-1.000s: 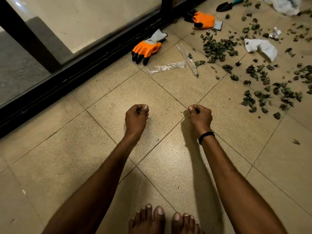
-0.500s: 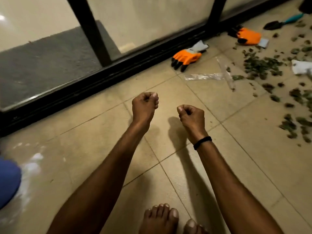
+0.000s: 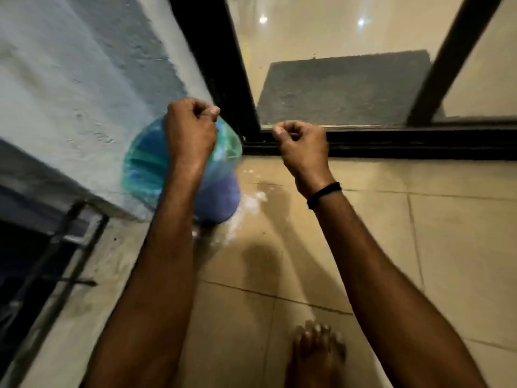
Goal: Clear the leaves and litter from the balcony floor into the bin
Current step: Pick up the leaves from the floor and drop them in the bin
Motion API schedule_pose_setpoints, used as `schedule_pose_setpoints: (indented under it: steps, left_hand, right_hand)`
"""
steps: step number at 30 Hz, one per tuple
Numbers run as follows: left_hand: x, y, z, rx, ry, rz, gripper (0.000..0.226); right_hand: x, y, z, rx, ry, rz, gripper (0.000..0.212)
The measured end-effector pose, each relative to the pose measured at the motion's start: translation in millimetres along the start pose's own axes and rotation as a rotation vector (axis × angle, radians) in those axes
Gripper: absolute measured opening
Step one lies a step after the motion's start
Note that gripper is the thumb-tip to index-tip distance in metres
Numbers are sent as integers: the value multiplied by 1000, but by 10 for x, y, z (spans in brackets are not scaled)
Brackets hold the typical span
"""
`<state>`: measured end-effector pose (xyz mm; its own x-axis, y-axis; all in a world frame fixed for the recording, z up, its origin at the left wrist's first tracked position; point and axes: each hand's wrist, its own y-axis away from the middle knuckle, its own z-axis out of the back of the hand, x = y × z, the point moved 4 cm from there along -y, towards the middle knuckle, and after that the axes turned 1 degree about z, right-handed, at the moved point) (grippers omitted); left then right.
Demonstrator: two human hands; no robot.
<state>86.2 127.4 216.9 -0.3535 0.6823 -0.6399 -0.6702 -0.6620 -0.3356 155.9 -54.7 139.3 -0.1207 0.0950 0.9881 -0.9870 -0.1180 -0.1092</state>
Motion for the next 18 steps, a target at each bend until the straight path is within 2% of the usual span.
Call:
schedule_pose_setpoints:
  steps: [3, 5, 9, 11, 15, 18]
  left_hand:
    - [462, -148, 426, -62, -163, 87, 21]
    - [701, -193, 559, -23, -219, 146, 18]
    - [954, -180, 641, 32, -312, 219, 22]
    - [1011, -156, 611, 25, -344, 259, 31]
    - [982, -115, 492, -38, -346, 308, 42]
    - [736, -72, 306, -45, -300, 221, 47]
  right_hand:
    - [344, -18, -673, 136, 68, 98, 11]
    - [502, -30, -1045, 214, 130, 174, 13]
    - [530, -5, -1547, 340, 411, 286, 16]
    - [482, 34, -1613, 353, 484, 321, 15]
    - [426, 110, -1527, 373, 483, 400, 17]
    - [409, 87, -1302, 411, 381, 428, 20]
